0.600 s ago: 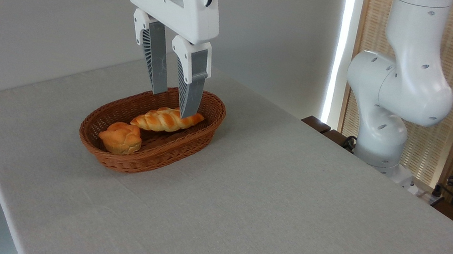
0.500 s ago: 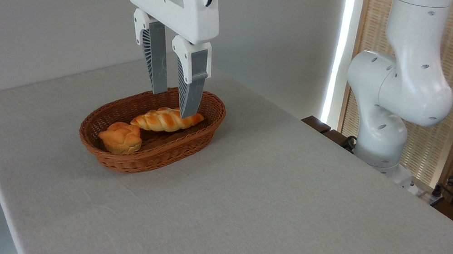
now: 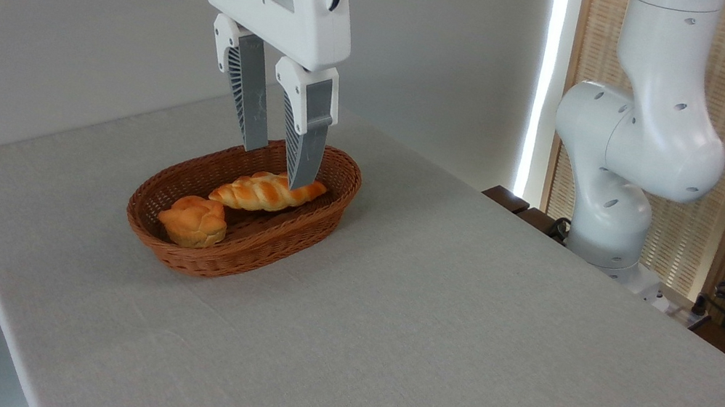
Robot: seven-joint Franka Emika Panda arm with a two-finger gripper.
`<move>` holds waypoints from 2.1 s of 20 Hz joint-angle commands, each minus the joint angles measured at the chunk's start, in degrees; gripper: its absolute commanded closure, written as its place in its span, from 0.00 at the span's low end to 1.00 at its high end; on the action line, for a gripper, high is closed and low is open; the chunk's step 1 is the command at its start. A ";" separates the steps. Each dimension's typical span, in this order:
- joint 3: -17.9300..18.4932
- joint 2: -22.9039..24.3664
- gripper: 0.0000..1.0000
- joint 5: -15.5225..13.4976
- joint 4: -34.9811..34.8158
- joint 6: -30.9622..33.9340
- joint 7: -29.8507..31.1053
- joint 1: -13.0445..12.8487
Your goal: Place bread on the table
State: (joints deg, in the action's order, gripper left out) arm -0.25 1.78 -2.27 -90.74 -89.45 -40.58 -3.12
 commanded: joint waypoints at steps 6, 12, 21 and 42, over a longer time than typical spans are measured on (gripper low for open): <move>-0.02 -0.64 0.00 -0.99 1.27 0.86 -1.34 -0.22; -2.30 -1.16 0.00 -1.42 1.09 0.77 -0.82 -1.45; -10.03 -1.16 0.00 -6.00 -5.67 -5.91 -0.46 -1.71; -17.42 -1.34 0.00 -10.83 -20.88 -19.88 -1.08 -5.40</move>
State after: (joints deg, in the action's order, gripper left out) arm -17.91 -0.11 -11.97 -109.68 -107.28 -40.80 -7.91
